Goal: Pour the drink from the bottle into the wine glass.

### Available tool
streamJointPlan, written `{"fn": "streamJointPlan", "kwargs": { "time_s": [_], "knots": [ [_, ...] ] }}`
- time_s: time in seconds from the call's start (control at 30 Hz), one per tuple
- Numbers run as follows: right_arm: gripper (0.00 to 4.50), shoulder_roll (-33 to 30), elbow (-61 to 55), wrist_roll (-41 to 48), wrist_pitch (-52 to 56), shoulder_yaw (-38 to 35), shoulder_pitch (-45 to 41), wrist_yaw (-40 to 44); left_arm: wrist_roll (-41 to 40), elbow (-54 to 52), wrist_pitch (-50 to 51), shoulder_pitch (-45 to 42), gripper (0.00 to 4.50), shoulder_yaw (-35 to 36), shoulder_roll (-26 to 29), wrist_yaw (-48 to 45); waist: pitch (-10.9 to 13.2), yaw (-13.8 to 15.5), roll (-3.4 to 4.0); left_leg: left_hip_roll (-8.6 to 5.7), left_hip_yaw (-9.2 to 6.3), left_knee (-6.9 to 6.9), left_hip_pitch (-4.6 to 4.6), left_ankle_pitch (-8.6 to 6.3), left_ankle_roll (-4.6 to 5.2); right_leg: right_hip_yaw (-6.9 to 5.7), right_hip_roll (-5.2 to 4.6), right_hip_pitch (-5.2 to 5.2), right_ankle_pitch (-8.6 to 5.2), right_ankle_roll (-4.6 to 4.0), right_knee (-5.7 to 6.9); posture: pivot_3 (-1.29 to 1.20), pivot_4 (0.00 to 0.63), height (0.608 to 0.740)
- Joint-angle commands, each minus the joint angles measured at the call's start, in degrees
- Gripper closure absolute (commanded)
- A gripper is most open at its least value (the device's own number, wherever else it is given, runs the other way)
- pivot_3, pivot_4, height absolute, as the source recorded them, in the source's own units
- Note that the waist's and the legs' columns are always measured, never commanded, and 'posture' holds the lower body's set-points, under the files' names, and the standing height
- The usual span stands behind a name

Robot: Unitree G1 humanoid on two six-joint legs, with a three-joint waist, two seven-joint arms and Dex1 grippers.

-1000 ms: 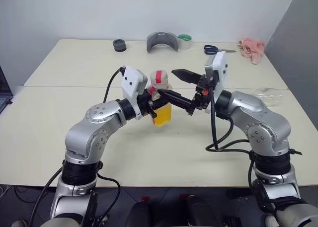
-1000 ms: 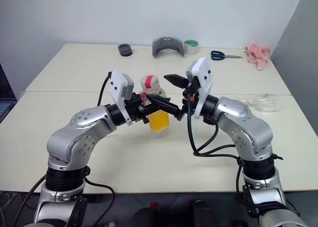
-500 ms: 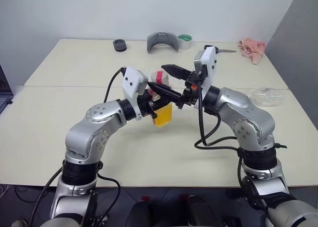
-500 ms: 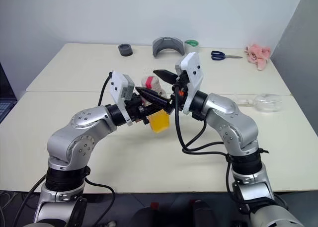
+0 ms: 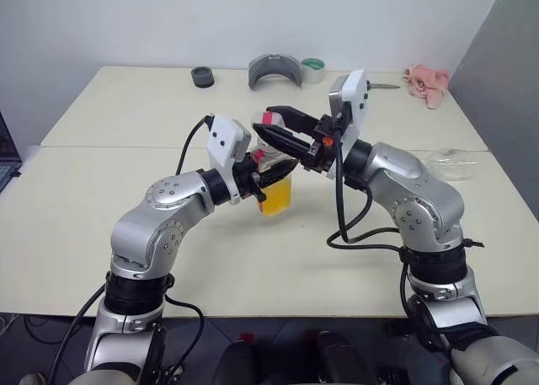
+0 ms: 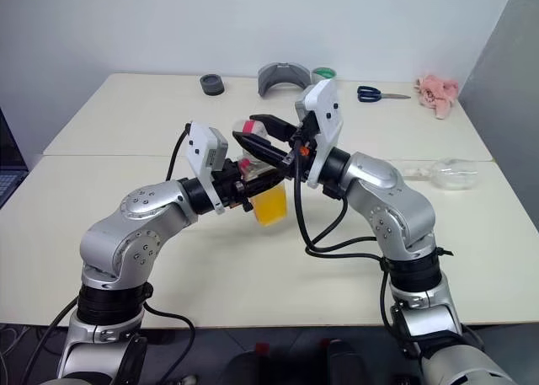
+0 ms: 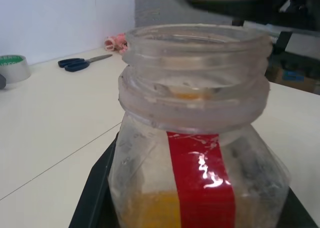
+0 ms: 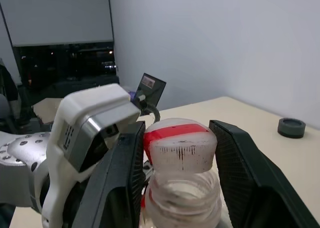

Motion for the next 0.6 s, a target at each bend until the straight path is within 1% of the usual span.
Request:
{"fn": "streamJointPlan", "kwargs": {
  "time_s": [0.03, 0.13, 0.23, 0.33, 0.43, 0.53, 0.6],
  "knots": [
    [2.77, -0.2, -1.2, -1.1, -3.0, -2.1, -2.5, -0.8, -0.3, -2.9, -1.6, -0.6, 2.66, 0.8, 0.2, 0.1, 0.0, 0.0, 0.0, 0.0, 0.0, 0.0, 0.0, 0.0, 0.0, 0.0, 0.0, 0.0, 0.0, 0.0, 0.0, 0.0, 0.15, 0.74],
    [2.77, -1.0, -1.0, -2.4, -4.1, -3.4, -2.8, -2.4, -0.3, -2.9, -1.7, -0.5, 2.66, 0.7, 0.2, 0.1, 0.0, 0.0, 0.0, 0.0, 0.0, 0.0, 0.0, 0.0, 0.0, -0.01, 0.0, 0.0, 0.0, 0.0, 0.0, 0.0, 0.15, 0.74],
    [2.77, -3.9, -1.5, -6.9, -5.6, -3.5, 0.0, -4.1, -0.3, -3.2, -1.7, -0.3, 2.66, 0.8, 0.2, 0.1, 0.0, 0.1, -0.01, 0.0, 0.0, 0.0, 0.0, 0.0, 0.0, 0.0, -0.02, 0.0, 0.0, 0.0, -0.01, 0.0, 0.15, 0.74],
    [2.77, -5.7, -2.6, -9.9, -3.3, -4.7, 5.1, -8.9, -0.4, -3.6, -1.7, 0.0, 2.66, 0.8, 0.1, 0.3, 0.0, 0.3, -0.02, 0.0, 0.0, 0.0, 0.0, 0.0, 0.0, 0.0, -0.02, 0.02, 0.0, 0.0, -0.02, 0.0, 0.15, 0.74],
    [2.77, -6.0, -3.9, -11.9, 0.8, -7.1, 11.6, -14.9, -0.4, -3.8, -1.7, 0.3, 2.66, 0.8, 0.0, 0.4, 0.0, 0.5, -0.02, 0.0, 0.02, -0.01, -0.01, 0.0, 0.0, 0.05, -0.03, 0.01, 0.0, 0.0, -0.02, 0.0, 0.15, 0.74],
    [2.77, -6.2, -4.3, -15.1, 1.4, -7.7, 18.0, -18.6, -0.4, -3.8, -1.7, 0.4, 2.66, 0.7, -0.1, 0.3, 0.0, 0.4, -0.01, -0.01, 0.04, -0.01, -0.01, 0.0, -0.01, 0.07, -0.02, 0.0, 0.0, 0.0, -0.01, 0.0, 0.15, 0.74],
    [2.77, -6.2, -3.5, -17.5, -0.6, -6.9, 21.5, -19.8, -0.3, -3.5, -1.9, 0.1, 2.66, 0.5, -0.3, 0.2, 0.0, 0.4, -0.01, -0.03, 0.07, -0.01, 0.0, 0.0, -0.01, 0.1, -0.01, -0.01, 0.0, 0.01, -0.01, 0.0, 0.15, 0.74]
  ]
}}
